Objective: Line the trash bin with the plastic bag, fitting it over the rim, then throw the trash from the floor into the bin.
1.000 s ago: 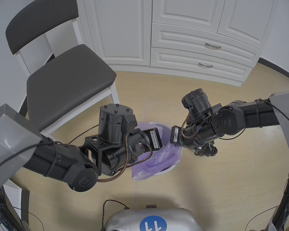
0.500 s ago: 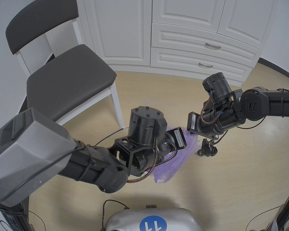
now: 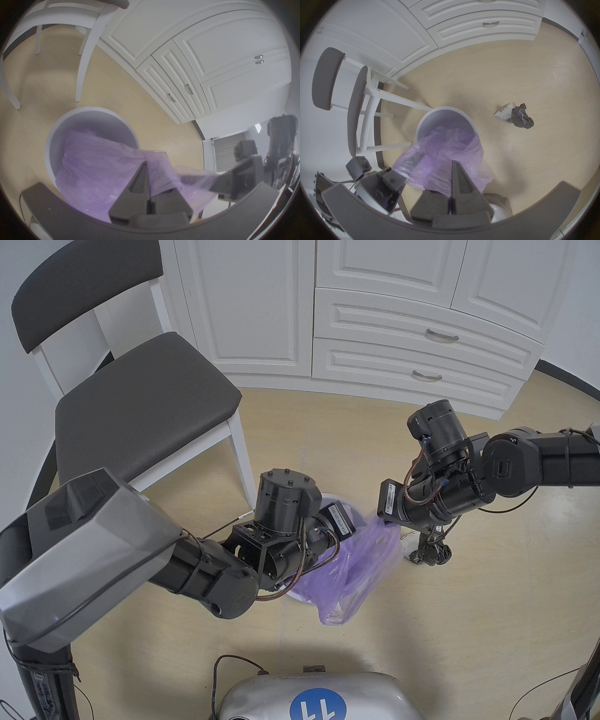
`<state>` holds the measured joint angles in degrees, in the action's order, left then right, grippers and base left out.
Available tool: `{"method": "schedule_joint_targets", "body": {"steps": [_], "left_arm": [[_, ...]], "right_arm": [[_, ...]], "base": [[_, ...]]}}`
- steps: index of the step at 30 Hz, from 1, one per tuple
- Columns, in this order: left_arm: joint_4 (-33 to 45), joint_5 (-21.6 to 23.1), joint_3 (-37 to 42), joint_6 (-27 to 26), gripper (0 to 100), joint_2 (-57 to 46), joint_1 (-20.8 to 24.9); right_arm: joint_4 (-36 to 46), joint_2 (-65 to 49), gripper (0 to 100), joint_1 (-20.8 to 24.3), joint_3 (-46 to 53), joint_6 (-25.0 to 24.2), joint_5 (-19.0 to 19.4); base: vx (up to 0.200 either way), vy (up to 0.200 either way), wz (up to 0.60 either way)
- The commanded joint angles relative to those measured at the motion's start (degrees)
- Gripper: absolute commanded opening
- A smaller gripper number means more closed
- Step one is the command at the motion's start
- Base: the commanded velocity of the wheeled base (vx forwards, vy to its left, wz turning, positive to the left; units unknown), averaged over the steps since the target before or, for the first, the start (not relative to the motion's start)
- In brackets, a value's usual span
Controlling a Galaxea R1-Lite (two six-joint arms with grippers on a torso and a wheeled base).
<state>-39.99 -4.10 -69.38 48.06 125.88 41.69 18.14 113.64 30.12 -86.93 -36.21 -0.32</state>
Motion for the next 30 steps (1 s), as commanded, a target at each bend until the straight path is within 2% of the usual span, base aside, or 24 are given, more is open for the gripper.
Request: {"method": "schedule_joint_targets", "body": {"steps": [1, 7, 11, 12, 13, 17, 22, 30], "left_arm": [[0.08, -0.03, -1.99, 0.02, 0, 2.97, -3.11], [0.08, 0.14, -3.13, 0.02, 0, 3.85, -7.41], [0.08, -0.12, -3.48, -0.68, 0, 2.0, -9.44], [0.08, -0.12, -3.48, -0.68, 0, 1.74, -9.52], [0.17, -0.12, -3.4, -0.77, 0, 0.51, -10.23], [1.49, 0.05, -2.52, -2.18, 0, -2.13, -10.75], [2.81, -0.21, -1.55, -2.79, 0, -3.1, -9.0], [2.72, -0.12, -1.29, -2.88, 0, -2.31, -8.47]], "right_arm": [[-3.55, 1.58, 0, 1.17, 0.27, -2.11, -0.12], [-8.56, 3.78, 0, 2.31, 0.53, -5.28, -0.3], [-18.49, 7.74, 0, 4.07, 0.62, -12.66, -0.39], [-19.28, 8.09, 0, 4.24, 0.62, -13.19, -0.39], [-23.76, 10.29, 0, 5.12, 0.97, -15.65, -0.65], [-30.88, 12.92, 0, 5.74, 2.12, -19.17, -0.56], [-35.54, 17.58, 0, 6.62, 2.29, -20.92, -0.74], [-40.02, 22.5, 0, 2.48, 1.33, -20.57, -0.39]], "base": [[0.0, 0.0, 0.0], [0.0, 0.0, 0.0], [0.0, 0.0, 0.0], [0.0, 0.0, 0.0], [0.0, 0.0, 0.0], [0.0, 0.0, 0.0], [0.0, 0.0, 0.0], [0.0, 0.0, 0.0]]}}
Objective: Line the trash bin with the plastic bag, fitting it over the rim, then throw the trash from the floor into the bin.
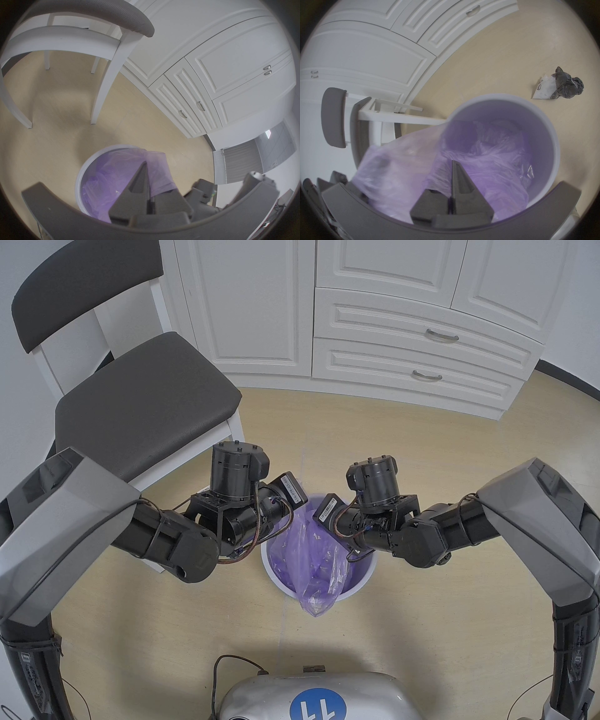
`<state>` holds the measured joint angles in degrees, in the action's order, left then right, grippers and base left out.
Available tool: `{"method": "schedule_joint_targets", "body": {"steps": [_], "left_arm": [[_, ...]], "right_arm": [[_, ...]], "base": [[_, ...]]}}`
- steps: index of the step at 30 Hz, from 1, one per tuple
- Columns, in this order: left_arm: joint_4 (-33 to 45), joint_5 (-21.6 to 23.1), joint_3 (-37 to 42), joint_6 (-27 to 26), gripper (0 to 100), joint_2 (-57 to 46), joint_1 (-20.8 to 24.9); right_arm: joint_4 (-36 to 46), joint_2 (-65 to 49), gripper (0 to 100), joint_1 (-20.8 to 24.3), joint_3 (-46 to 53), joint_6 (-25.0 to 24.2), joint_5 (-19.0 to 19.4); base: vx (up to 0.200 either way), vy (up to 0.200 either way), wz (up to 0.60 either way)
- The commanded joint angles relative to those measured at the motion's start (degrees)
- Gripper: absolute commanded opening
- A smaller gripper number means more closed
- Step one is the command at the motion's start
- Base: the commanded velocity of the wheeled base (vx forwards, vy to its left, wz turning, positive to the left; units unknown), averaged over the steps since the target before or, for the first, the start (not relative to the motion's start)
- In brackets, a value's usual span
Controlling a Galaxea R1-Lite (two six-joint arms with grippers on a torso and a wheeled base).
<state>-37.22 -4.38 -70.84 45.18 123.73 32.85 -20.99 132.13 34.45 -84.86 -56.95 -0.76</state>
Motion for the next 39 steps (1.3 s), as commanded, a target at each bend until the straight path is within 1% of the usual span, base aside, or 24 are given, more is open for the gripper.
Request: {"method": "schedule_joint_targets", "body": {"steps": [1, 5, 8, 10, 11, 12, 13, 14, 15, 16, 18, 19, 23, 24, 25, 27, 29, 30, 31, 33, 36, 37, 38, 39], "left_arm": [[-0.05, 0.16, 0.18, 0.0, 0, 0.37, 0.37], [-0.05, -0.19, -0.26, -0.09, 0, 2.3, 0.81], [0.04, -0.02, -0.35, -0.53, 0, 2.56, 0.28], [0.57, 0.07, 0.44, -3.25, 0, 2.56, -0.25], [0.66, 0.07, 0.53, -3.52, 0, 2.56, -0.33], [1.27, -0.11, 1.85, -7.47, 0, 2.48, -0.86], [1.27, -0.28, 2.99, -10.02, 0, 2.21, -1.3], [1.27, -0.28, 3.43, -11.08, 0, 2.12, -1.48], [0.92, -0.37, 5.01, -14.33, 0, 1.6, -2.36], [0.74, -0.46, 5.89, -16.17, 0, 1.16, -2.8], [0.74, -1.07, 7.65, -19.43, 0, -0.42, -3.76], [0.74, -1.25, 7.82, -19.87, 0, -0.6, -3.94], [0.22, -3.01, 11.78, -28.04, 0, -2.36, -6.31], [0.22, -3.01, 11.78, -28.04, 0, -2.36, -6.31], [-1.28, -3.36, 13.53, -30.85, 0, -2.36, -7.01], [-4.27, -3.36, 15.03, -33.31, 0, -1.83, -7.45], [-7.08, -3.45, 16.26, -35.16, 0, -1.57, -7.98], [-7.43, -3.45, 16.44, -35.42, 0, -1.48, -8.07], [-9.1, -3.45, 17.31, -37.09, 0, -1.13, -8.68], [-10.24, -3.45, 17.67, -38.41, 0, -0.69, -9.3], [-12.35, -3.36, 18.81, -40.43, 0, -0.25, -10.53], [-12.62, -3.36, 18.9, -40.61, 0, -0.25, -10.71], [-13.23, -3.36, 19.34, -41.31, 0, -0.16, -11.06], [-13.41, -3.36, 19.78, -41.66, 0, -0.16, -11.32]], "right_arm": [[-0.98, 4.1, 0, -2.37, -1.01, 0.26, 0.05], [-0.89, 2.16, 0, -4.3, -1.19, 0.97, -0.3], [-0.28, -0.91, 0, -5.89, -0.04, 4.31, -0.47], [0.43, -2.58, 0, -6.77, 1.8, 9.76, -1.0], [0.51, -2.76, 0, -6.77, 2.07, 10.28, -1.09], [0.87, -3.99, 0, -7.38, 5.14, 17.84, -3.46], [0.87, -4.69, 0, -7.82, 6.81, 22.24, -5.48], [0.95, -4.96, 0, -7.91, 7.51, 23.91, -6.28], [0.78, -5.83, 0, -8.35, 9.62, 28.39, -9.18], [0.69, -6.71, 0, -8.61, 11.03, 31.2, -10.76], [0.6, -8.47, 0, -9.31, 13.76, 34.89, -12.78], [0.6, -8.74, 0, -9.4, 14.19, 35.51, -13.04], [-2.21, -11.2, 0, -11.16, 21.49, 44.39, -16.65], [-2.21, -11.2, 0, -11.16, 21.49, 44.39, -16.65], [-6.25, -10.93, 0, -11.77, 24.13, 47.64, -17.61], [-12.05, -10.67, 0, -12.65, 27.82, 51.77, -18.05], [-17.86, -10.41, 0, -13.71, 31.51, 56.51, -18.05], [-18.73, -10.32, 0, -13.88, 32.04, 57.31, -18.05], [-24.71, -10.05, 0, -14.76, 35.29, 61.52, -18.05], [-30.95, -9.35, 0, -15.64, 38.28, 64.78, -17.44], [-45.98, -6.1, 0, -17.05, 43.9, 71.63, -13.83], [-48.18, -5.4, 0, -17.31, 44.6, 72.69, -13.04], [-54.51, -3.11, 0, -18.37, 46.45, 76.64, -11.02], [-58.29, -1.53, 0, -18.98, 47.51, 79.45, -10.14]], "base": [[0.0, 0.0, 0.0], [0.0, 0.0, 0.0], [0.0, 0.0, 0.0], [0.0, 0.0, 0.0], [0.0, 0.0, 0.0], [0.0, 0.0, 0.0], [0.0, 0.0, 0.0], [0.0, 0.0, 0.0], [0.0, 0.0, 0.0], [0.0, 0.0, 0.0], [0.0, 0.0, 0.0], [0.0, 0.0, 0.0], [0.0, 0.0, 0.0], [0.0, 0.0, 0.0], [0.0, 0.0, 0.0], [0.0, 0.0, 0.0], [0.0, 0.0, 0.0], [0.0, 0.0, 0.0], [0.0, 0.0, 0.0], [0.0, 0.0, 0.0], [0.0, 0.0, 0.0], [0.0, 0.0, 0.0], [0.0, 0.0, 0.0], [0.0, 0.0, 0.0]]}}
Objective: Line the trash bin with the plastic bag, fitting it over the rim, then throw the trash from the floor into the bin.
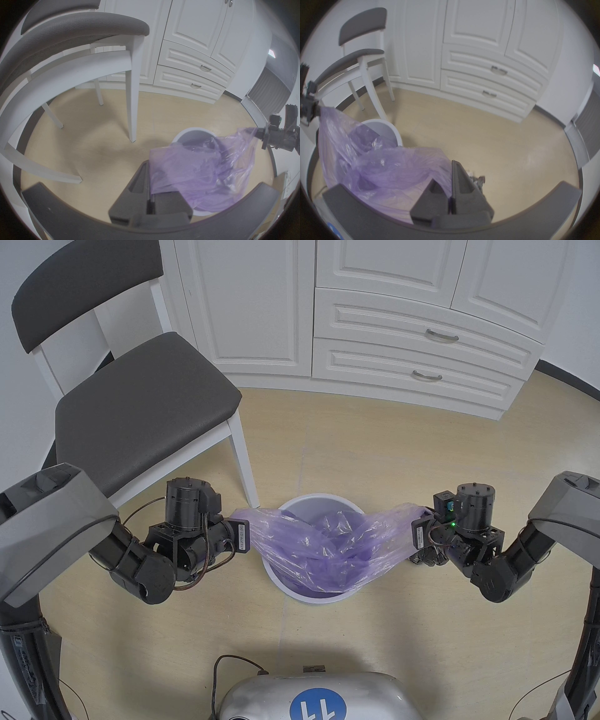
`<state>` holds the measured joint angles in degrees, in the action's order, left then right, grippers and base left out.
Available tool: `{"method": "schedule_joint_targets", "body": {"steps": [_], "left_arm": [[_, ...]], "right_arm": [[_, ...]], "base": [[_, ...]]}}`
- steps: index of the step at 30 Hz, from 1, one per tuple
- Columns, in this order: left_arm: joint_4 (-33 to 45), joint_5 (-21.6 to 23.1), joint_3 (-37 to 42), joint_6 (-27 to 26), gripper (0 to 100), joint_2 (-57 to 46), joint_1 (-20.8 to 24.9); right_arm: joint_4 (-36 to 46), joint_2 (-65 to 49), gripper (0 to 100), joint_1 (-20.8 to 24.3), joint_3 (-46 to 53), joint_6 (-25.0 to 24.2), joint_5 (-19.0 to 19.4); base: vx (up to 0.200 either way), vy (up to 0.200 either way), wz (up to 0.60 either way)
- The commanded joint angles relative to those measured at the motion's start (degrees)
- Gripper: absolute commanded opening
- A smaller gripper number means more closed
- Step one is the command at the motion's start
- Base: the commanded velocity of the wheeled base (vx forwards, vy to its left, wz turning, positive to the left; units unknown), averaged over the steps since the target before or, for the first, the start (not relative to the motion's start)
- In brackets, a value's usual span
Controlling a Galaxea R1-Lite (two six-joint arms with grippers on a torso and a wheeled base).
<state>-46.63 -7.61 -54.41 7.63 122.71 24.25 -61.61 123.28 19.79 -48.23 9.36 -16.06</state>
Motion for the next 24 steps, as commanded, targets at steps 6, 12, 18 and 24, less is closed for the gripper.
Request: {"method": "schedule_joint_targets", "body": {"steps": [6, 12, 18, 24], "left_arm": [[-4.0, 0.22, 4.92, -7.46, 0, 0.51, -4.38], [-4.08, 0.4, 6.59, -10.62, 0, 0.34, -5.7], [-4.08, 0.49, 7.12, -11.32, 0, 0.34, -5.97], [-4.08, 1.81, 8.09, -11.23, 0, -0.19, -5.7]], "right_arm": [[-24.79, 11.01, 0, -5.28, 13.16, 19.47, 5.51], [-25.75, 10.75, 0, -6.16, 14.04, 19.55, 9.11], [-24.87, 10.05, 0, -6.16, 14.92, 19.47, 9.99], [-23.38, 8.11, 0, -5.99, 14.56, 17.8, 10.34]], "base": [[0.0, 0.0, 0.0], [0.0, 0.0, 0.0], [0.0, 0.0, 0.0], [0.0, 0.0, 0.0]]}}
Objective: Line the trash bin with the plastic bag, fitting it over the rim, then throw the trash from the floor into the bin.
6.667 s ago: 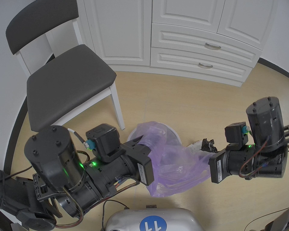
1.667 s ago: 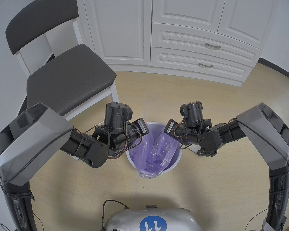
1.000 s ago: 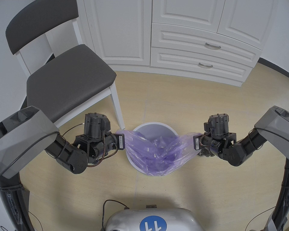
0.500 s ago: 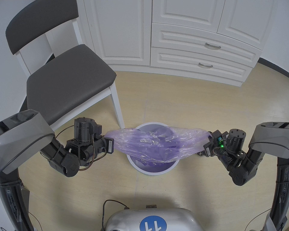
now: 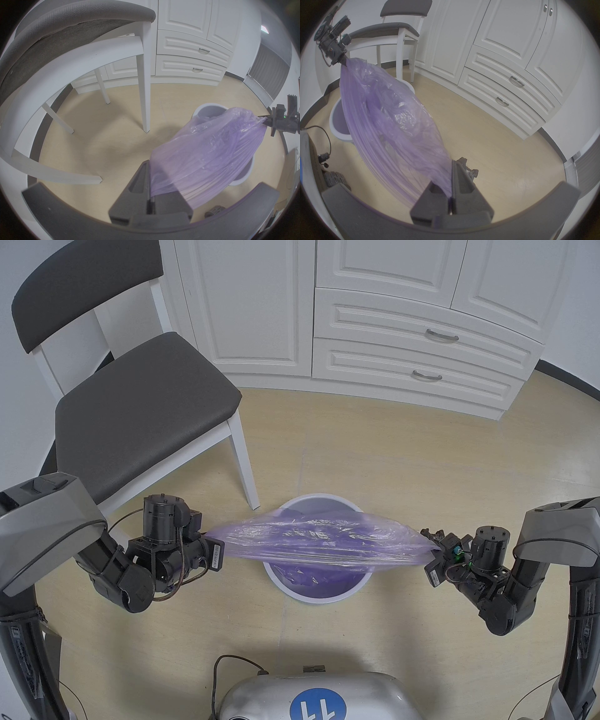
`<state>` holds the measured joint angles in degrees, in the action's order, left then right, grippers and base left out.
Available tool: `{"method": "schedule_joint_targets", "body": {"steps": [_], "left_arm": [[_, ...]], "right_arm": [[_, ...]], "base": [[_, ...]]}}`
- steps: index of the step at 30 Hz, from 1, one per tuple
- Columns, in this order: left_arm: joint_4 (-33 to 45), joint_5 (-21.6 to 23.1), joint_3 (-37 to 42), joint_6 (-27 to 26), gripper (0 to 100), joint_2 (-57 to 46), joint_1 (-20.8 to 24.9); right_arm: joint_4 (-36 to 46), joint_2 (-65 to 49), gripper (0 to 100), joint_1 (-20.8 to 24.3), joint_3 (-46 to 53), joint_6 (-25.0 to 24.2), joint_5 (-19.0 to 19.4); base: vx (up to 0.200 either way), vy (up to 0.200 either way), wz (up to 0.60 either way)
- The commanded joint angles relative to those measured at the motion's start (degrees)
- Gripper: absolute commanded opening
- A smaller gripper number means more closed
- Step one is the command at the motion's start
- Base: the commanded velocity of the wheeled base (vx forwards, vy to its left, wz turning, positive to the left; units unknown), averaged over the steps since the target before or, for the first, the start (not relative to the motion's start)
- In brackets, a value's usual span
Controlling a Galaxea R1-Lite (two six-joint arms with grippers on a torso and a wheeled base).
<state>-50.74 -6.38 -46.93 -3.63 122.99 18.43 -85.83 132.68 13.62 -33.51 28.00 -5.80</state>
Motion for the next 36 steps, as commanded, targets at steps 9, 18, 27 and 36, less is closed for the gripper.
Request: {"method": "schedule_joint_targets", "body": {"steps": [9, 18, 27, 36], "left_arm": [[1.17, 6.9, 3.43, 0.38, 0, -4.16, -0.68], [6.7, 10.68, 4.83, 0.47, 0, -7.33, -1.56], [14.26, 14.64, 6.33, -3.05, 0, -11.99, -3.58], [14.97, 17.54, 8.61, -7.79, 0, -12.16, -4.46]], "right_arm": [[39.52, -22.12, 0, 4.31, -5.78, -23.34, 8.62], [64.83, -20.71, 0, 0.71, -17.73, -28.97, 10.2], [65.53, -19.83, 0, -3.07, -14.12, -16.75, 10.29], [65.09, -19.04, 0, -2.89, -11.14, -10.86, 10.2]], "base": [[0.0, 0.0, 0.0], [0.0, 0.0, 0.0], [0.0, 0.0, 0.0], [0.0, 0.0, 0.0]]}}
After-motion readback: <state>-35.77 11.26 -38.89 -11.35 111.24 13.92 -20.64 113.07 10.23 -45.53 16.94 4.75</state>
